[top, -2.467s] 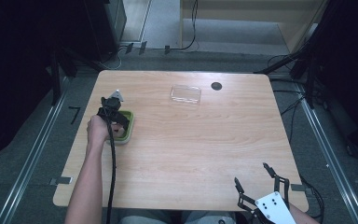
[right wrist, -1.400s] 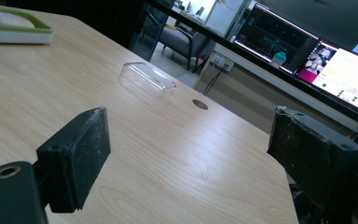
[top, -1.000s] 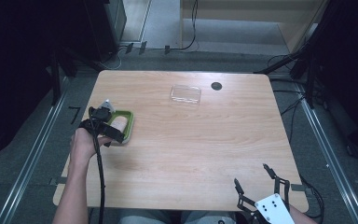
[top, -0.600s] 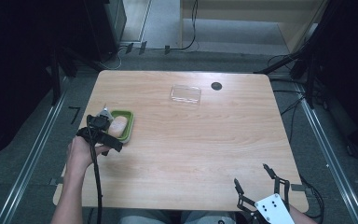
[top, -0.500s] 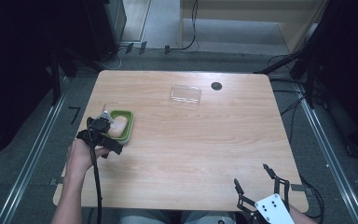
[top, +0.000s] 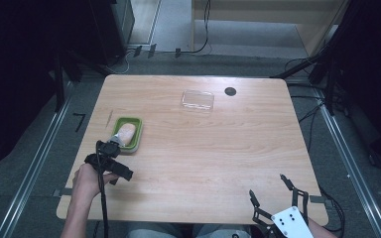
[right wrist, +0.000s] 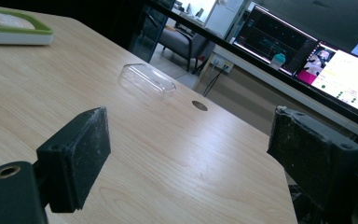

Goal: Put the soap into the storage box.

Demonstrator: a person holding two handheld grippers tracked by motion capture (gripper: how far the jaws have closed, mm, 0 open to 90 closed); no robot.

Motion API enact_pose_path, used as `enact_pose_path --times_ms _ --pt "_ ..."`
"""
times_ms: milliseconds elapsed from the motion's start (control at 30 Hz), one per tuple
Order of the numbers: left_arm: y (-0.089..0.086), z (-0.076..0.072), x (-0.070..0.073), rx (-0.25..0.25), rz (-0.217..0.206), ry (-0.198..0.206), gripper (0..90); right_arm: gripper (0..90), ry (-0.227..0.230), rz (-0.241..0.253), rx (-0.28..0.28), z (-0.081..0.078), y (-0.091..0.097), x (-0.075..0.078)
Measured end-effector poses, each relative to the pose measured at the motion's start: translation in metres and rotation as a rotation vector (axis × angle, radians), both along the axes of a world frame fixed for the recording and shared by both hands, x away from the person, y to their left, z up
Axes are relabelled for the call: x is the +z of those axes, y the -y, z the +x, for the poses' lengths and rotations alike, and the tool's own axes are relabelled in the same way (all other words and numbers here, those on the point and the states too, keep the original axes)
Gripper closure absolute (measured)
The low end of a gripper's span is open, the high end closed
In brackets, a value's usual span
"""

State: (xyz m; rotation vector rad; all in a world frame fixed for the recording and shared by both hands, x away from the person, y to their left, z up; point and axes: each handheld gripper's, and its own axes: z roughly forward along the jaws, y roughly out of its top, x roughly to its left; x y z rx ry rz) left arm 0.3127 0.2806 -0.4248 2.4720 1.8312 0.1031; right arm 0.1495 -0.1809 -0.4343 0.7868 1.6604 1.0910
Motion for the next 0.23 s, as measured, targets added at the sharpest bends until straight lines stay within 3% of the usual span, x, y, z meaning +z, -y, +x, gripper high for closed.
enact_pose_path --times_ms 167,233 --pt "-0.0031 -0.0009 -0.0051 0.003 0.01 -0.003 0.0 13.1 0.006 -0.004 0.002 0.0006 -0.0004 0.0002" --pt "-0.0039 0.0004 -0.0034 0.005 0.006 0.023 0.0 13.1 0.002 -0.004 0.003 0.0008 -0.0002 0.0"
